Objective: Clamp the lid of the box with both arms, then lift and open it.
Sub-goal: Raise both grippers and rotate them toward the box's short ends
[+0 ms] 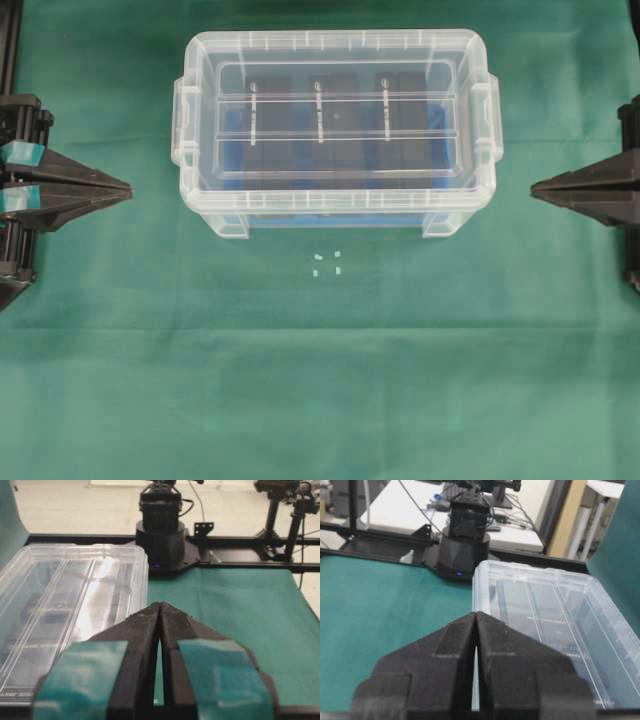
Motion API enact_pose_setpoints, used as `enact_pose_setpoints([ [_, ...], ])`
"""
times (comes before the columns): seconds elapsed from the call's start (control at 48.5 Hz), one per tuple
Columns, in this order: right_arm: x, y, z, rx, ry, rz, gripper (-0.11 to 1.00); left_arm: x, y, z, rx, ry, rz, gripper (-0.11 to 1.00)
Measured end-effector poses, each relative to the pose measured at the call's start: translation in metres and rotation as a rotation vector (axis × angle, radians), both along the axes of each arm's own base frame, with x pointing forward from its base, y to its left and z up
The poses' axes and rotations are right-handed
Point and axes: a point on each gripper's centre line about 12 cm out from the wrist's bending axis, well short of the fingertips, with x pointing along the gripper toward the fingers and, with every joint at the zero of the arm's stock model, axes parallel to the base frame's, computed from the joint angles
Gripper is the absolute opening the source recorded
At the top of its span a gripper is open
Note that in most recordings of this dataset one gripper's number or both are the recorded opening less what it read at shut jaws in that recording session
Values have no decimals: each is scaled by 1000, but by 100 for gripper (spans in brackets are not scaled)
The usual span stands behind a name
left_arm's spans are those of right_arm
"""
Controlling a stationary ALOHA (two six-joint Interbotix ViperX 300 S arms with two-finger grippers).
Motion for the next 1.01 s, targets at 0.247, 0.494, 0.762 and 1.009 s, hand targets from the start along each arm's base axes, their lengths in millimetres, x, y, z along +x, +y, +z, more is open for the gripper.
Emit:
enact_pose_setpoints([
  [0.247, 4, 0, 1, -14, 51, 2, 1, 1, 0, 2, 20, 9, 1, 2],
  [0.494, 6, -2, 4, -15, 58, -12, 1, 1, 5, 3, 20, 9, 27, 2],
  [0.762, 7, -35, 15, -10, 118, -167, 1, -1, 37, 4, 14, 49, 185, 2],
  [1.009, 7, -63, 18, -9, 176, -297, 1, -3, 53, 5, 3, 92, 264, 2],
])
